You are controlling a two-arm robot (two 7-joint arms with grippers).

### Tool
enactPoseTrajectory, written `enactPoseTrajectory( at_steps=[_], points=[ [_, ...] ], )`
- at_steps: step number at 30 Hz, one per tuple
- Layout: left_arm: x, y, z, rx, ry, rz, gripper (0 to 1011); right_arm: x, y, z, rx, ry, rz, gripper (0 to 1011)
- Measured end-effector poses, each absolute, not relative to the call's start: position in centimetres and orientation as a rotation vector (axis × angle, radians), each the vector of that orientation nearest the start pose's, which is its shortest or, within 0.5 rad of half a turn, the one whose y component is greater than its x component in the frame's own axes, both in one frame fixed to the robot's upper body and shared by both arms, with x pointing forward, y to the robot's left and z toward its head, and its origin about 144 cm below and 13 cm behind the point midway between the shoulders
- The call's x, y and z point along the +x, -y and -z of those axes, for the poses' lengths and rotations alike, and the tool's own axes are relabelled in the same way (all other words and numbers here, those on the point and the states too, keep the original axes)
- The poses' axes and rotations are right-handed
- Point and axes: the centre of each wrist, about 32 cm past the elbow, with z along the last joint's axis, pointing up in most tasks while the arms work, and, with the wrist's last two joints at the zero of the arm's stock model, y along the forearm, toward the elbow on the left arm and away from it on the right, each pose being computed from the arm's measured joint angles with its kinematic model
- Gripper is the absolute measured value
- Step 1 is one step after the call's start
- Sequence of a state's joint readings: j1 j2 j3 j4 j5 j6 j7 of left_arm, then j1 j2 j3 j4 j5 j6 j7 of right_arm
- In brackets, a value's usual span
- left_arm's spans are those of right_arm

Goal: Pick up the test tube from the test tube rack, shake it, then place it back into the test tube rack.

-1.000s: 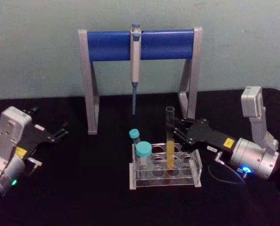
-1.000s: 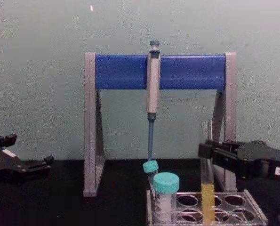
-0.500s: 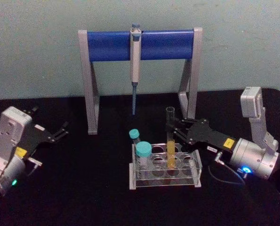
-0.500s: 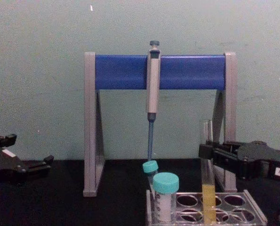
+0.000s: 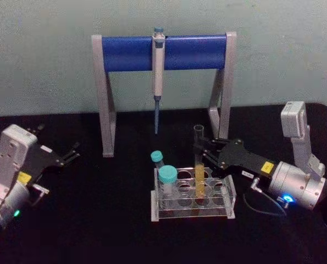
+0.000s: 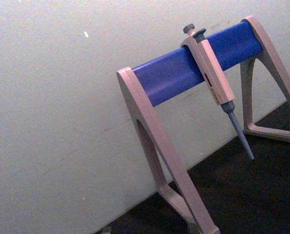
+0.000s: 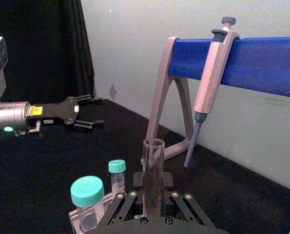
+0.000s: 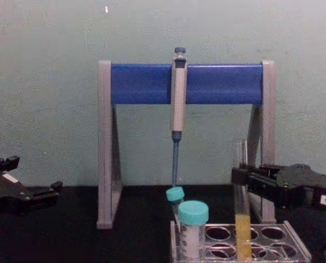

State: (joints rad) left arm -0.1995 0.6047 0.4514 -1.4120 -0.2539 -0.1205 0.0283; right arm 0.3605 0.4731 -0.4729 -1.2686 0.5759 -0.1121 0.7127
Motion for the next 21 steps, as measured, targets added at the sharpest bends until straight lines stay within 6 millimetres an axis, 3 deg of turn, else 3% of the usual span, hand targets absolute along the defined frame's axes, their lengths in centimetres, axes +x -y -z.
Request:
enactPoseTrajectory(
  at_steps=[6,14,21],
  points=[
    [48.86,-30.96,-113.98,0.304,0.285,-1.248,1001,53.67,28.04,-115.2,-0.012,-0.019,0.601,242],
    [48.86,-30.97,-113.98,0.304,0.285,-1.248,1001,53.67,28.04,-115.2,-0.011,-0.019,0.601,466],
    [48.86,-30.97,-113.98,0.304,0.285,-1.248,1001,53.67,28.04,-115.2,-0.011,-0.019,0.601,726]
  ],
)
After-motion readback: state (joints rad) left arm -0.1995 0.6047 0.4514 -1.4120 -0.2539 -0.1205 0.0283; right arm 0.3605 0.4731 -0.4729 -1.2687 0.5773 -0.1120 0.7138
